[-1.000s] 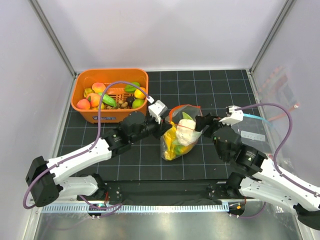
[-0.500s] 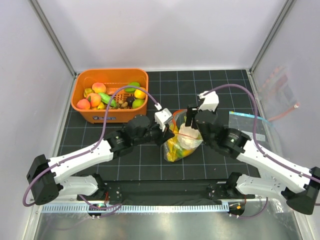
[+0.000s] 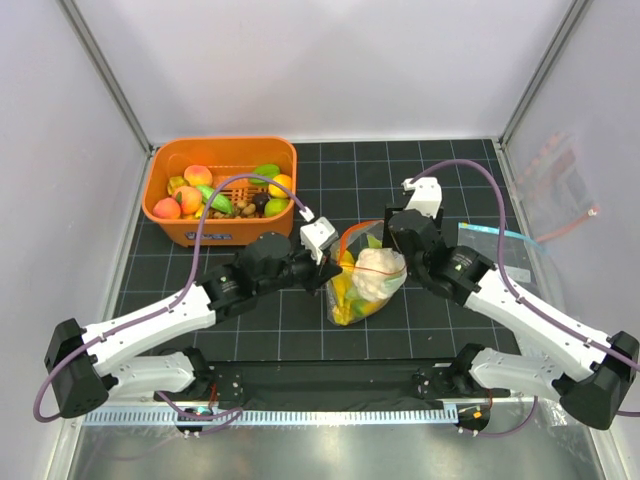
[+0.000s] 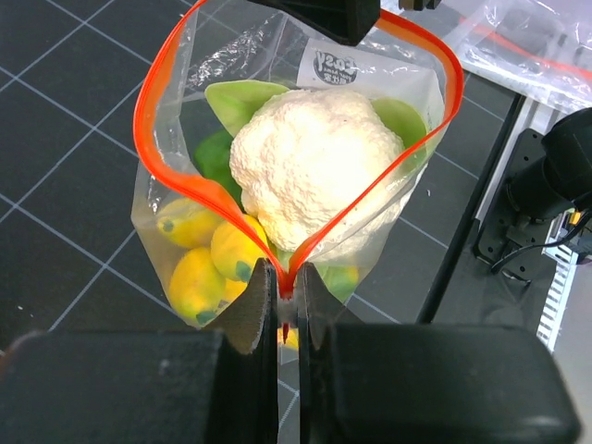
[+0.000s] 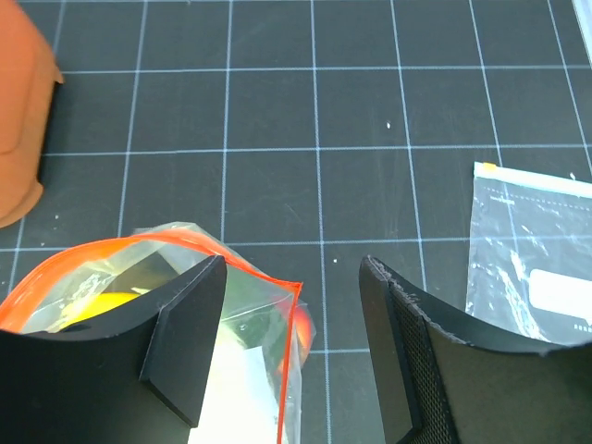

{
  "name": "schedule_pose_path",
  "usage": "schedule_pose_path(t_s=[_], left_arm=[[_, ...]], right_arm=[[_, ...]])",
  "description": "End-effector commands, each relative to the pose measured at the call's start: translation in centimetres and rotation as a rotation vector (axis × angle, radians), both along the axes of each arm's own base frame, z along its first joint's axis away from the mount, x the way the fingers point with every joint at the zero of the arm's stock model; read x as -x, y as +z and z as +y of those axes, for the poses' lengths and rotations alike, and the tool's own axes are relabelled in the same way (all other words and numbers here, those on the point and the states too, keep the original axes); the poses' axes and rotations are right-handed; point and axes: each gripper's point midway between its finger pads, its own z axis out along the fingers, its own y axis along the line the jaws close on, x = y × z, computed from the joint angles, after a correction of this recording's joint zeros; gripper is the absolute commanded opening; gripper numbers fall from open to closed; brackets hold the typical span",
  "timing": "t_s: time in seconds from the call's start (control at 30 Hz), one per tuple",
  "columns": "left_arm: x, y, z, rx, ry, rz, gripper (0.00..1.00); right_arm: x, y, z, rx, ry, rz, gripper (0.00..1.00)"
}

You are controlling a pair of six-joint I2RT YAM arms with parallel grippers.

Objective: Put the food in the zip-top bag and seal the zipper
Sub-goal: Zip the zipper food storage bag at the center of the board.

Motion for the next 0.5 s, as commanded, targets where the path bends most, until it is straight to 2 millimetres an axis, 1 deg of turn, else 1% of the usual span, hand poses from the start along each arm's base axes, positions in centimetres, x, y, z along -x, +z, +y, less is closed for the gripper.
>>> schedule_pose_path(t_s=[0.0, 0.07, 0.1, 0.17, 0.2, 0.23, 0.37, 0.4, 0.43, 0.47], left_arm=[[-0.2, 0.9, 0.3, 0.028, 0.033, -0.007, 0.00], [-0.5, 0.6, 0.5, 0.016, 0.053, -0.003, 0.00], [-0.8, 0.4, 0.7, 0.005, 0.075, -0.003, 0.00], [-0.8, 0.2, 0.8, -0.002, 0.078, 0.004, 0.00], [-1.3, 0.1, 1.2, -0.011, 0.114, -0.004, 0.00], [-1.4, 0.2, 1.2, -0.011, 0.119, -0.004, 0.00], [-1.6, 0.1, 1.6, -0.018, 0.139, -0.006, 0.00], [-1.6, 0.0, 1.6, -0.022, 0.143, -0.005, 0.00], [-1.6, 0.0, 1.6, -0.021, 0.143, -0.004, 0.00], [-1.6, -0.1, 1.6, -0.023, 0.145, -0.004, 0.00]], right_arm=[[-0.4, 1.3, 0.0, -0.031, -0.013, -0.016, 0.67], [-0.3, 1.3, 0.1, -0.040, -0.006, -0.016, 0.66], [-0.2, 1.1, 0.4, -0.048, 0.011, -0.010, 0.66], [-0.1, 0.8, 0.9, -0.051, 0.038, 0.000, 0.67], [-0.1, 0.5, 1.1, -0.049, 0.052, 0.012, 0.66], [-0.1, 0.2, 1.7, -0.058, 0.082, 0.029, 0.66], [0.1, -0.6, 2.8, -0.068, 0.133, 0.070, 0.66], [0.1, -0.6, 2.9, -0.072, 0.136, 0.072, 0.65], [0.1, -0.7, 3.0, -0.078, 0.139, 0.077, 0.59], [0.0, -0.7, 2.8, -0.080, 0.130, 0.077, 0.55]])
